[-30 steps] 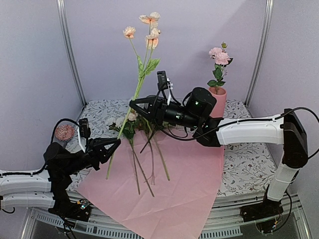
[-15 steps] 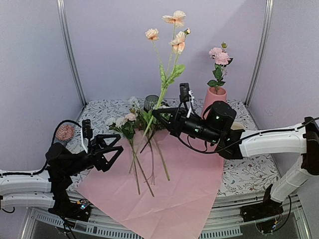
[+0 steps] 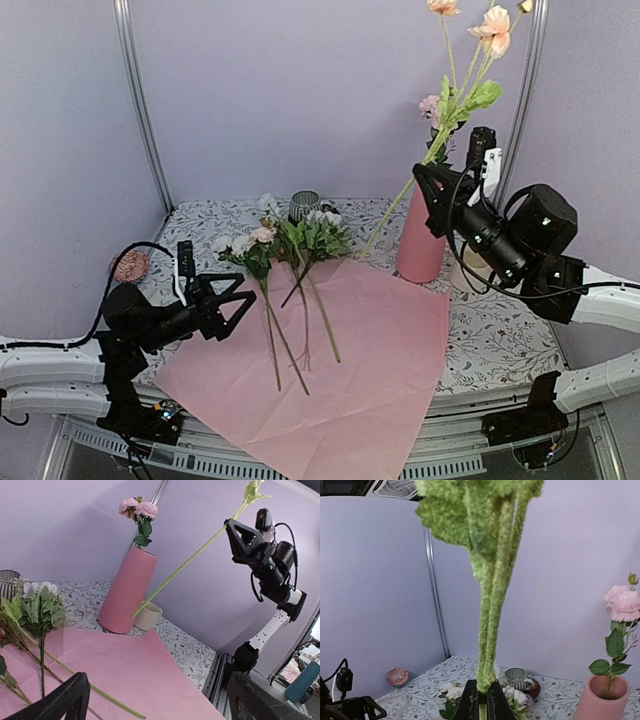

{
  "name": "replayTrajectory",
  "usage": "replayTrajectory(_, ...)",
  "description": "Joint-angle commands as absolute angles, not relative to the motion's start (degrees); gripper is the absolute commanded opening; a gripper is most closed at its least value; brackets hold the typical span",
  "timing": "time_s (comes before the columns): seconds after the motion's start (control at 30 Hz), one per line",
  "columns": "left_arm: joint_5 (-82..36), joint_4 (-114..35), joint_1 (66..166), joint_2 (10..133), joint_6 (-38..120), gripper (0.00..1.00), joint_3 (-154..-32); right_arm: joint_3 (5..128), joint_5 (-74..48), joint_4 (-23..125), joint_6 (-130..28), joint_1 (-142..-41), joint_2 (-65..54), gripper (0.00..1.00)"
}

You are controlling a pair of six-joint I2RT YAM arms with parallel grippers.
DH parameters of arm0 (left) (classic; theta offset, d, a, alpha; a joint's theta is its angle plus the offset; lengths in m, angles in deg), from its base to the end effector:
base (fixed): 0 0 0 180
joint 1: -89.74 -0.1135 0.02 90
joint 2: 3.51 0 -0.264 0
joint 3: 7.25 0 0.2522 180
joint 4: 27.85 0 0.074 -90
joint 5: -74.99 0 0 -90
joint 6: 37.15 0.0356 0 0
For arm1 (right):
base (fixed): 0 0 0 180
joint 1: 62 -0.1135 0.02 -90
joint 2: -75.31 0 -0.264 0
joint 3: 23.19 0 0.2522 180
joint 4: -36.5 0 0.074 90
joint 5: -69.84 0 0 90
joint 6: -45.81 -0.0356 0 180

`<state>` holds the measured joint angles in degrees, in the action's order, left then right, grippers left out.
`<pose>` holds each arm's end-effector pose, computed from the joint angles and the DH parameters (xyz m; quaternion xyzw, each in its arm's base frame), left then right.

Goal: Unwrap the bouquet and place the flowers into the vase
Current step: Place the fake flower in the vase.

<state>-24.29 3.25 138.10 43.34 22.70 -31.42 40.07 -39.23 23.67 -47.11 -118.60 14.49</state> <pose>0.1154 -0.1384 0.2248 0.1635 0.6333 -0.5184 0.5509 0.1457 0.1999 0.3831 -0.1528 0.5935 0.3018 0.7303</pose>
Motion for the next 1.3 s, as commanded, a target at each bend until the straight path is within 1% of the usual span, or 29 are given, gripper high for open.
replayTrajectory(0.0, -23.29, 2.05, 138.52, 45.15, 23.04, 0.98, -33.50, 45.45, -49.83, 31.44, -34.81, -118.23, 18.56, 0.02)
replayTrajectory(0.2, -24.01, 2.82, 138.53, 48.59, 22.71, 0.98, -34.95, 51.74, -53.77, 34.11, -26.92, -116.11, 18.12, 0.02)
replayTrajectory(0.43, -25.38, 1.59, 138.57, 51.55, 22.80, 0.97, -37.89, 57.29, -53.76, 35.25, -24.13, -114.12, 14.98, 0.02)
replayTrajectory(0.67, -24.95, 2.47, 138.56, 52.73, 22.16, 0.96, -37.58, 62.97, -53.44, 35.26, -22.02, -111.91, 13.15, 0.02)
replayTrajectory(1.0, -24.16, 3.26, 138.55, 52.70, 21.32, 0.96, -36.23, 65.01, -49.87, 35.54, -23.85, -107.13, 10.36, 0.02)
replayTrajectory(1.27, -23.34, 2.78, 138.58, 52.36, 21.18, 0.95, -36.28, 65.36, -44.54, 37.61, -30.44, -102.78, 7.57, 0.02)
